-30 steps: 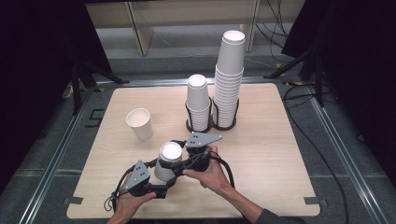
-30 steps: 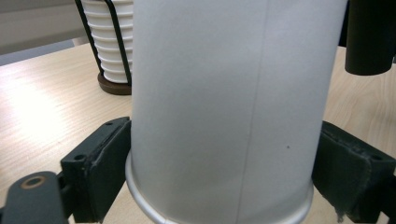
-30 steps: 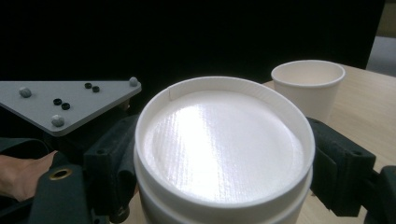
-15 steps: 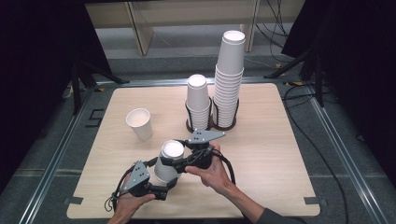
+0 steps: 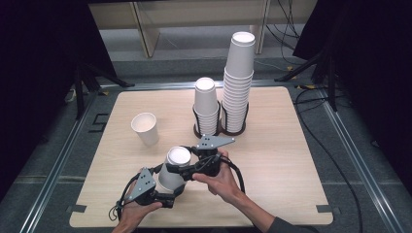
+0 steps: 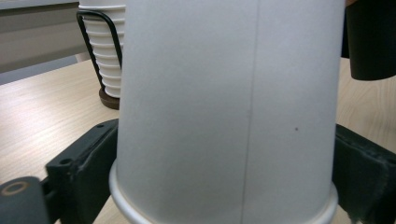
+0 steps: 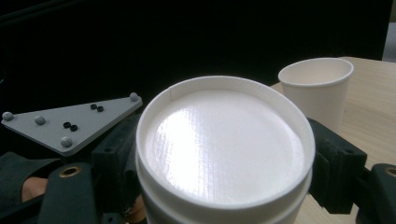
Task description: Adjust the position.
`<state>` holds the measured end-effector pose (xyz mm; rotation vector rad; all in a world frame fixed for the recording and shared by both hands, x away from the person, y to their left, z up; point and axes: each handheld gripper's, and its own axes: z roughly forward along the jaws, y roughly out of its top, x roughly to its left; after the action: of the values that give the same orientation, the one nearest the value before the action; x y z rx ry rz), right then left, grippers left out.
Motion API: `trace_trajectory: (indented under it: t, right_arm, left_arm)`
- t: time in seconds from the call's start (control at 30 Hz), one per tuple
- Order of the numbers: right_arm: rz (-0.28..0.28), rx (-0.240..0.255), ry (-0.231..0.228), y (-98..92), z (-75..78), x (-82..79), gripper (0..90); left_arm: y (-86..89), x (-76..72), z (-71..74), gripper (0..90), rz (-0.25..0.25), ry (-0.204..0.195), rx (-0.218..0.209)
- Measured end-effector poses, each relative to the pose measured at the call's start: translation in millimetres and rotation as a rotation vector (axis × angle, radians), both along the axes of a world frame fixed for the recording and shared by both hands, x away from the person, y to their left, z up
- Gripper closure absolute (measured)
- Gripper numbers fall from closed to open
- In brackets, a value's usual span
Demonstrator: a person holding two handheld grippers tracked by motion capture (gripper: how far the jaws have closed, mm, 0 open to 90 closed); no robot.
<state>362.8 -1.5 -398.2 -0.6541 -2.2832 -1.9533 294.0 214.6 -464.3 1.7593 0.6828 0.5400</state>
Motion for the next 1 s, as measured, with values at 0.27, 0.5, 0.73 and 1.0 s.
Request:
trace_trajectory:
  t: [0.27, 0.5, 0.73, 1.0]
  right_arm:
    - [0.051, -0.056, 0.032, -5.9, -1.1, 5.8, 22.7]
    - [0.076, -0.095, 0.023, -9.2, 0.0, 9.1, 22.1]
    - [0.087, -0.114, 0.029, -11.3, 0.9, 10.7, 21.6]
    - [0.102, -0.132, 0.026, -11.6, 1.0, 11.8, 20.7]
  left_arm:
    - [0.1, -1.3, 1.2, 12.5, -0.018, -0.007, 0.086]
    - [-0.5, -1.6, 1.6, 14.1, -0.045, -0.01, 0.106]
    - [-0.2, -1.1, 1.6, 14.3, -0.065, -0.007, 0.102]
    - [0.9, -1.9, 3.0, 14.5, -0.073, 0.0, 0.128]
